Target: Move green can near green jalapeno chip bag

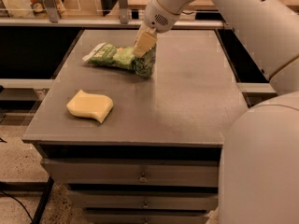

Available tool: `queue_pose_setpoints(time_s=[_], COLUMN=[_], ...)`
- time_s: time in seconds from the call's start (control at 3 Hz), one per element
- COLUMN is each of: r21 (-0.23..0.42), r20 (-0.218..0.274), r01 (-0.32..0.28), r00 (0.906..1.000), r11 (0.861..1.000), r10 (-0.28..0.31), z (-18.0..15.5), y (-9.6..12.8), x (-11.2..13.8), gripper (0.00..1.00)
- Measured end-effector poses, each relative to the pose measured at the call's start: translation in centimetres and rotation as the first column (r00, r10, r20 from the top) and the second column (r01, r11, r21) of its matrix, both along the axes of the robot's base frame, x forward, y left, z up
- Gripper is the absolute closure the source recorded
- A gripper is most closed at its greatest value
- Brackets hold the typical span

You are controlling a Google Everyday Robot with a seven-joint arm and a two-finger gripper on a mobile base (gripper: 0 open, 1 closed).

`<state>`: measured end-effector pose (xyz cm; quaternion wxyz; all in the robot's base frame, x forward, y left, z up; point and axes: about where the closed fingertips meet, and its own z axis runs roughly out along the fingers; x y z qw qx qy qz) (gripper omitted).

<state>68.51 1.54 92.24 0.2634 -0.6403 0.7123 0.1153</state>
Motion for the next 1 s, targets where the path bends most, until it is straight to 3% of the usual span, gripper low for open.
queue_pose_setpoints(time_s=[0.33, 0.67, 1.0], r21=[-0.002, -0.001, -0.001], r20=[-0.021, -0.036, -0.036], r01=[0.006, -0.007, -0.007], r00=[0.9998, 0.9993, 0.9993], r11=[1.000, 1.000, 1.000], r10=[-0.006, 0.007, 0.007], z=[-0.76, -0.91, -0.92], y=[-0.05, 0.02, 0.03], x=[0.18, -0.01, 0.00], gripper=[0.13, 0.00, 0.00])
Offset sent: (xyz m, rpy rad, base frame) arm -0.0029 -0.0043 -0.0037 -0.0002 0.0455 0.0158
